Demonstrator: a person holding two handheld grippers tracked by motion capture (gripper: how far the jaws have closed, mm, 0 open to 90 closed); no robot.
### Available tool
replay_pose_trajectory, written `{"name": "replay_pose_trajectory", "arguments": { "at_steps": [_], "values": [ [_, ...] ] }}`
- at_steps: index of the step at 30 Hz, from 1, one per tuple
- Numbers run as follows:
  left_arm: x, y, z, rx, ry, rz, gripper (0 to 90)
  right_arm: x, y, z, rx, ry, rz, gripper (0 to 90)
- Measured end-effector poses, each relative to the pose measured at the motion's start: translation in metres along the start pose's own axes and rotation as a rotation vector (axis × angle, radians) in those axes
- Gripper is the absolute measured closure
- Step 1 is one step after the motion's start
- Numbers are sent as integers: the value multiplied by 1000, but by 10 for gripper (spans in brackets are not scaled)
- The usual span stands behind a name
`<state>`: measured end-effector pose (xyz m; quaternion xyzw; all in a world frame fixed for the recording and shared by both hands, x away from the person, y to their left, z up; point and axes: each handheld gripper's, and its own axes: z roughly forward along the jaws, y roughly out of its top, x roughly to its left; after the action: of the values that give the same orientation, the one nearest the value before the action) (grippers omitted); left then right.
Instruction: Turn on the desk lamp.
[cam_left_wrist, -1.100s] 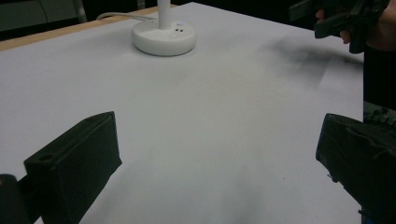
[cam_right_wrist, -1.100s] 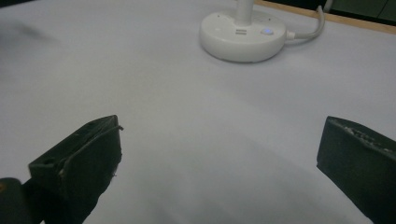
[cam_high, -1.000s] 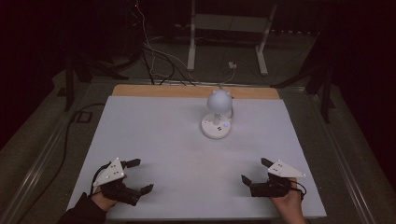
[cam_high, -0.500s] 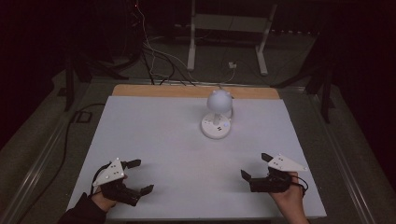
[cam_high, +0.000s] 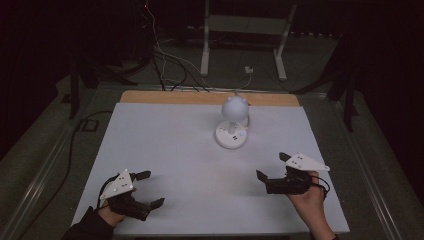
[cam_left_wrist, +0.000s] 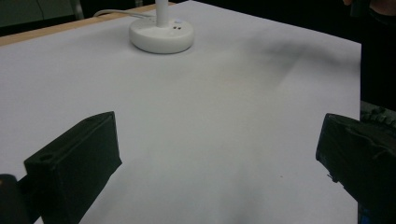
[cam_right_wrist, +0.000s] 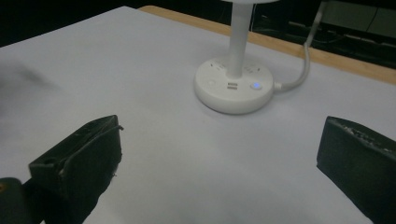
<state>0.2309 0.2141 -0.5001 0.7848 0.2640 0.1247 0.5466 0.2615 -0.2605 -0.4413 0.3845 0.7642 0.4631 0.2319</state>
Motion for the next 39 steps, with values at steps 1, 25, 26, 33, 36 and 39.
{"name": "replay_pose_trajectory", "arguments": {
  "at_steps": [1,25,26,33,36,39],
  "values": [
    [0,0,0,-1,1,-2,2,0,1,1,-2,2,2,0],
    [0,0,-2,-11,10,-2,2,13,34,31,-5,25,-28,0],
    [0,0,-2,-13,8,-3,2,14,36,33,-4,26,-28,0],
    [0,1,-2,-15,6,-1,2,19,47,48,-4,21,-37,0],
    [0,0,-2,-14,5,0,2,21,49,51,-3,20,-40,0],
    [-1,1,-2,-18,3,-1,2,23,53,56,-1,16,-39,6]
  ]
}}
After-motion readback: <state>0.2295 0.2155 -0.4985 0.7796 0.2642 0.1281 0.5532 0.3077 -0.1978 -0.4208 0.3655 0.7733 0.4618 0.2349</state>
